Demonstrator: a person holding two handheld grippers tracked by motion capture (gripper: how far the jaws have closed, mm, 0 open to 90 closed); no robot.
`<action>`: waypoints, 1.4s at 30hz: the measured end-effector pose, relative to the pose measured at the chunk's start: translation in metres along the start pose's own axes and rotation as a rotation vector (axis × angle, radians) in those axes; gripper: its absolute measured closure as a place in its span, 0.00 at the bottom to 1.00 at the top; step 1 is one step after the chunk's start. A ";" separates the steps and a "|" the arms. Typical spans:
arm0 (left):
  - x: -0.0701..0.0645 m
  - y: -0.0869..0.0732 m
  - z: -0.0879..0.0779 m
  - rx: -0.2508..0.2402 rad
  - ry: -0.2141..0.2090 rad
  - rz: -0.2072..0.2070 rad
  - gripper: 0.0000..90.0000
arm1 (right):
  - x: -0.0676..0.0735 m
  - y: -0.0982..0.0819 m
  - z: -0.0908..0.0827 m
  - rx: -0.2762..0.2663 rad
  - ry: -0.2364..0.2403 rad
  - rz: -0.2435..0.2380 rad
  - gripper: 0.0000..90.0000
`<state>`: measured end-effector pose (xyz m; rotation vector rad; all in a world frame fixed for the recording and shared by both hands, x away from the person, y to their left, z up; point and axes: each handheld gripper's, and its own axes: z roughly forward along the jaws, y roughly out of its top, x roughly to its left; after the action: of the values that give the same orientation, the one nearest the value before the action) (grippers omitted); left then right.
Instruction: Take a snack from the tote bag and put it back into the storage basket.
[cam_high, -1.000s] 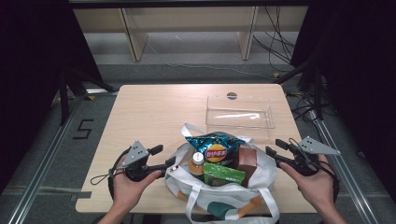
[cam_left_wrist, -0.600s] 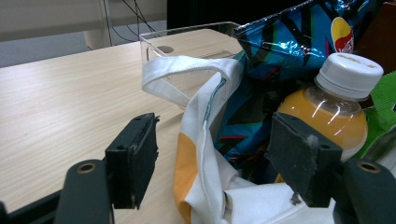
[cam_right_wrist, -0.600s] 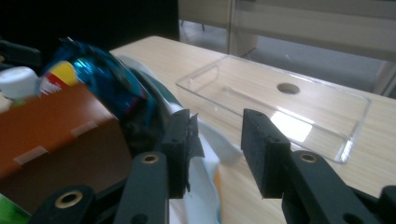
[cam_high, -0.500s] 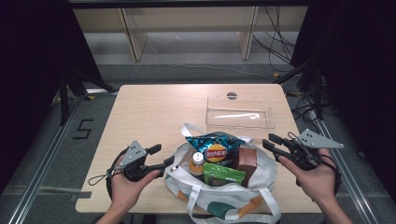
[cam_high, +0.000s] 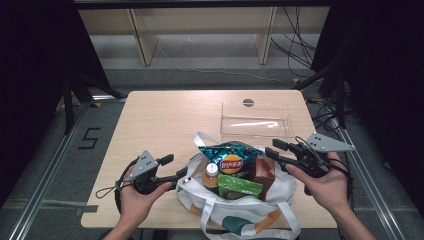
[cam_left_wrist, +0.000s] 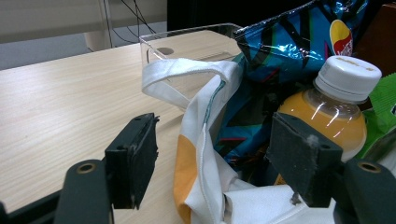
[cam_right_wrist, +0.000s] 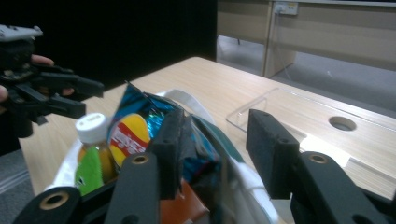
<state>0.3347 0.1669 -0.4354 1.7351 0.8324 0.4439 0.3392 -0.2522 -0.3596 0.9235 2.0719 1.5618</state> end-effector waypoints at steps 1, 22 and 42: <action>0.000 0.000 0.000 0.000 0.002 0.002 0.35 | 0.001 0.001 0.001 0.003 0.011 -0.005 0.63; -0.001 0.001 0.001 -0.008 -0.007 0.002 0.35 | 0.013 0.007 0.025 0.089 0.054 -0.031 0.60; 0.000 0.000 0.001 0.001 -0.009 0.005 0.35 | 0.009 0.018 0.051 0.316 0.082 -0.020 0.73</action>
<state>0.3355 0.1660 -0.4353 1.7396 0.8225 0.4390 0.3705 -0.2073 -0.3571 0.9525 2.4261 1.3032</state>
